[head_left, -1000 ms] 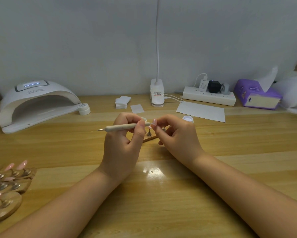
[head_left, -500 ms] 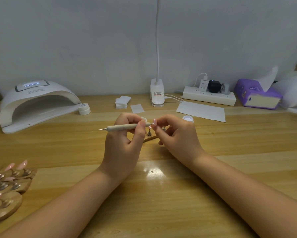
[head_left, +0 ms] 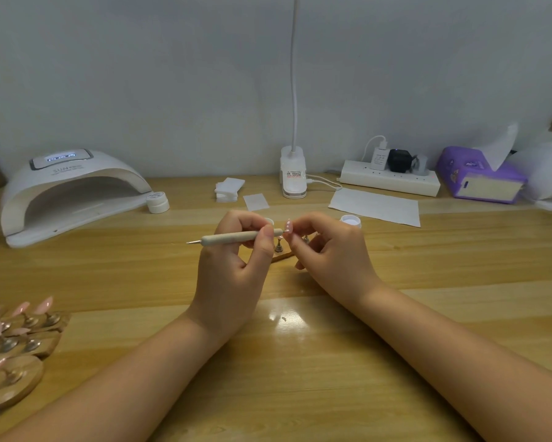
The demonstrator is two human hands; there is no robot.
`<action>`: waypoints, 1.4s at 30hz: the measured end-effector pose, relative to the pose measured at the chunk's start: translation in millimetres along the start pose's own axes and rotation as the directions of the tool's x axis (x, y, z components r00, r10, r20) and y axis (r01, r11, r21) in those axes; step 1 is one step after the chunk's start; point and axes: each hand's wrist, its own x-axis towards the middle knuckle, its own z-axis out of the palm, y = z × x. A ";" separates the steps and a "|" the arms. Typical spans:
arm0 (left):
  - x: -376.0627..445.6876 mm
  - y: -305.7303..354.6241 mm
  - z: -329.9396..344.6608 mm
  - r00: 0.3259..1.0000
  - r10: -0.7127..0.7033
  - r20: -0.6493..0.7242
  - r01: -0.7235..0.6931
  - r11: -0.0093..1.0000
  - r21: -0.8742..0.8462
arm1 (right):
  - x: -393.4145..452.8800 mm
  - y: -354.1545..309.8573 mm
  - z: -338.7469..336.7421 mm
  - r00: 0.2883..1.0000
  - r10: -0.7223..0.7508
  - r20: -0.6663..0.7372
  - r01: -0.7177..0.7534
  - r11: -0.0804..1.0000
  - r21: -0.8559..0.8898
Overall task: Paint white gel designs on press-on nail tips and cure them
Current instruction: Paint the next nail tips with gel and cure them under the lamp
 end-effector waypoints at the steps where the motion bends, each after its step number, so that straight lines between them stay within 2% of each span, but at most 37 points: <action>1: -0.1 0.1 0.2 1.000 -0.003 0.006 0.003 1.000 0.005 | -0.3 0.1 -0.1 1.000 0.002 0.000 -0.002 1.000 0.001; 42: 1.3 -3.7 -0.3 1.000 0.015 -0.009 -0.014 1.000 0.016 | -1.0 1.6 -0.3 1.000 -0.012 0.005 0.012 1.000 0.009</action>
